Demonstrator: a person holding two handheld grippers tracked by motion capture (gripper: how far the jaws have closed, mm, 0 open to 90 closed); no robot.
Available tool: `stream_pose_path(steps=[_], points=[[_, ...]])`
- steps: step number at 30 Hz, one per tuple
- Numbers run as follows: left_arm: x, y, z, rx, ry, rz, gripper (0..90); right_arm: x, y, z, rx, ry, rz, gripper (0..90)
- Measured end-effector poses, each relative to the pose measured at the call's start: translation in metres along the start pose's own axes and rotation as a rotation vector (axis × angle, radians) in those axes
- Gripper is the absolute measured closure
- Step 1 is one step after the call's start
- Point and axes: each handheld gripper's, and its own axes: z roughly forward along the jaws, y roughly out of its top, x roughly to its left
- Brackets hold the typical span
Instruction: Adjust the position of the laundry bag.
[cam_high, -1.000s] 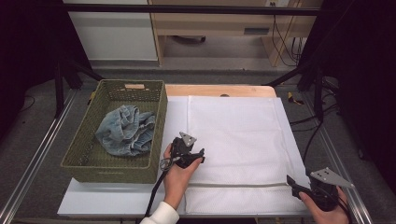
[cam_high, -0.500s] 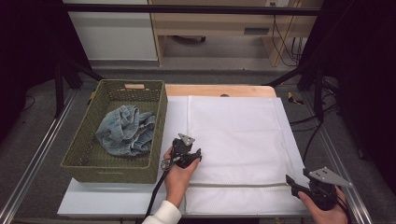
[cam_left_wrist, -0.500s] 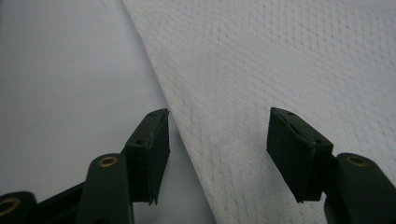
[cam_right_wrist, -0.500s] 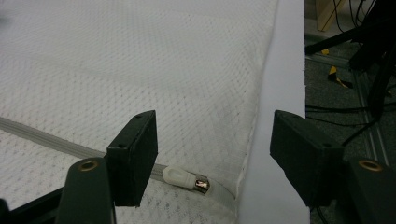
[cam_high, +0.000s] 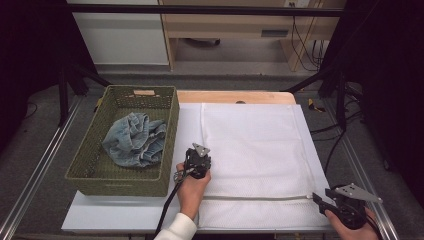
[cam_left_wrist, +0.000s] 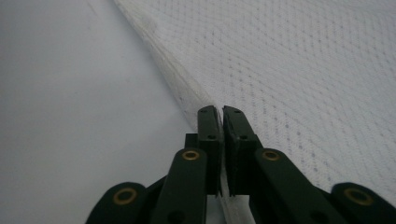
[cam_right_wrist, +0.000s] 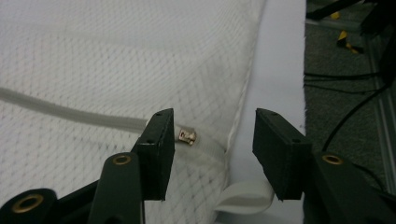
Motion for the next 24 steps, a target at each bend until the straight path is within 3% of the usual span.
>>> stream_pose_path(steps=[4, 12, 18, 24], points=[[0.002, 0.001, 0.000, 0.006, -0.009, -0.014, 89.0, 0.001, -0.007, -0.003, 0.036, 0.026, -0.004, 43.6], [0.001, 0.001, 0.000, 0.004, -0.003, -0.007, 89.6, 0.007, -0.015, 0.000, 0.116, 0.017, -0.035, 42.9], [0.002, 0.000, -0.001, 0.000, -0.015, -0.021, 89.7, 0.004, -0.017, 0.001, 0.125, 0.025, -0.049, 62.5], [0.001, 0.001, -0.002, -0.004, -0.017, -0.023, 89.7, 0.003, -0.018, 0.000, 0.121, 0.033, -0.054, 70.6]])
